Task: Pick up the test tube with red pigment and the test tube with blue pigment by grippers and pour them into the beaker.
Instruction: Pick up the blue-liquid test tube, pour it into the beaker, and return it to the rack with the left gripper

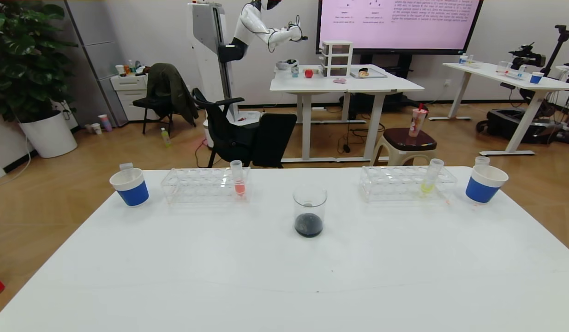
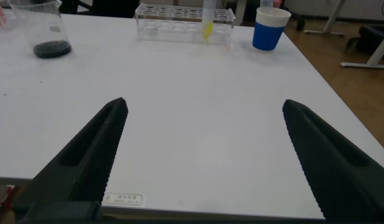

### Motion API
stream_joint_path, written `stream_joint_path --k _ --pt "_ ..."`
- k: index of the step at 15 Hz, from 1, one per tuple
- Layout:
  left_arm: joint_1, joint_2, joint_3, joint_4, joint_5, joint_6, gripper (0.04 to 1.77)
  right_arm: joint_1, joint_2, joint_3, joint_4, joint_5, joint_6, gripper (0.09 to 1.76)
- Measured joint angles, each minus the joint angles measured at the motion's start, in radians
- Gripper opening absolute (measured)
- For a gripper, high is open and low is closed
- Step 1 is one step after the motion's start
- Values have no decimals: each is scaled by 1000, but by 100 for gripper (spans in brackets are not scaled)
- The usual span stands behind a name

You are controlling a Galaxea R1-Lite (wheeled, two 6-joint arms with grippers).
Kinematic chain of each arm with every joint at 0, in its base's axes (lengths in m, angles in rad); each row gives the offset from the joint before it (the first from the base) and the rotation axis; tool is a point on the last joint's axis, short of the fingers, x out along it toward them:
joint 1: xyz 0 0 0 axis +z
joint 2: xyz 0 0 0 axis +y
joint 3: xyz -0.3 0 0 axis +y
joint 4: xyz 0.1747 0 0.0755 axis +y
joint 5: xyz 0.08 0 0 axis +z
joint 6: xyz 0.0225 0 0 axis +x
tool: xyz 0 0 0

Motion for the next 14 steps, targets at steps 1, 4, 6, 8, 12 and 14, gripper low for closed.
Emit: stream_joint_path --k 1,4,6,8,12,14 --pt "1 -53 41 -2 -31 3 175 0 0 0 0 0 0 174" --pt "3 -144 206 -128 -68 -1 175 0 0 0 0 0 0 174" --pt "3 -166 354 -196 -71 -4 175 0 0 0 0 0 0 174" --pt "3 -174 485 -180 -67 -8 175 0 0 0 0 0 0 174" --pt "3 -177 550 -100 -50 -46 175 0 0 0 0 0 0 174" --pt "3 -177 555 -100 -45 -46 175 0 0 0 0 0 0 174"
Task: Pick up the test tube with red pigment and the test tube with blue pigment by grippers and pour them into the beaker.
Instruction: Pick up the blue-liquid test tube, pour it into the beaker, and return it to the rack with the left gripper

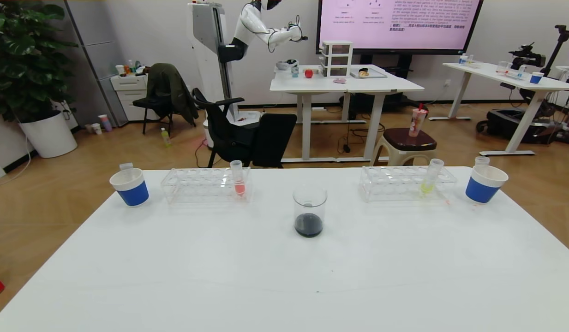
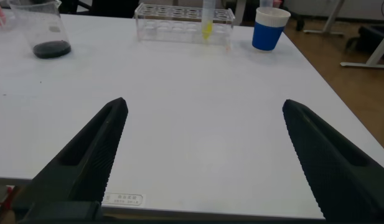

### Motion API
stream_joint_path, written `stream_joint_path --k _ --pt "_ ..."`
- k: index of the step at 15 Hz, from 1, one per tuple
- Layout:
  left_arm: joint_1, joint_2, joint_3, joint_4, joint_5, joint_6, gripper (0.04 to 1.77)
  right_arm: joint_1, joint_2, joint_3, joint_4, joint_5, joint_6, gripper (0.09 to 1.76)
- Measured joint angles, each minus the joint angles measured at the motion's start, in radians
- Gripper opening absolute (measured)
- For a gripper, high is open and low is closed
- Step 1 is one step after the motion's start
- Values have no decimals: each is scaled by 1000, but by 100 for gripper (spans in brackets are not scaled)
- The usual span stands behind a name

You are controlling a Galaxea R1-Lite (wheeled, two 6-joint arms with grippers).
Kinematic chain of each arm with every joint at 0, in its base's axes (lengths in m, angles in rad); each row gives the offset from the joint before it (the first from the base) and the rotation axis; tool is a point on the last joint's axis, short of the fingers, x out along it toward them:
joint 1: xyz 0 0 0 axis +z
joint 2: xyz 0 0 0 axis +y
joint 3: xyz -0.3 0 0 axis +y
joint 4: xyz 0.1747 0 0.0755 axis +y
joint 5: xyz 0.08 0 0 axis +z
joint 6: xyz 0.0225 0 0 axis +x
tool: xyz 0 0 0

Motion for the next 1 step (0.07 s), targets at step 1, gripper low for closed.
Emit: stream_joint_path --k 1 --pt "0 0 1 -2 0 -13 175 0 0 0 0 0 0 174"
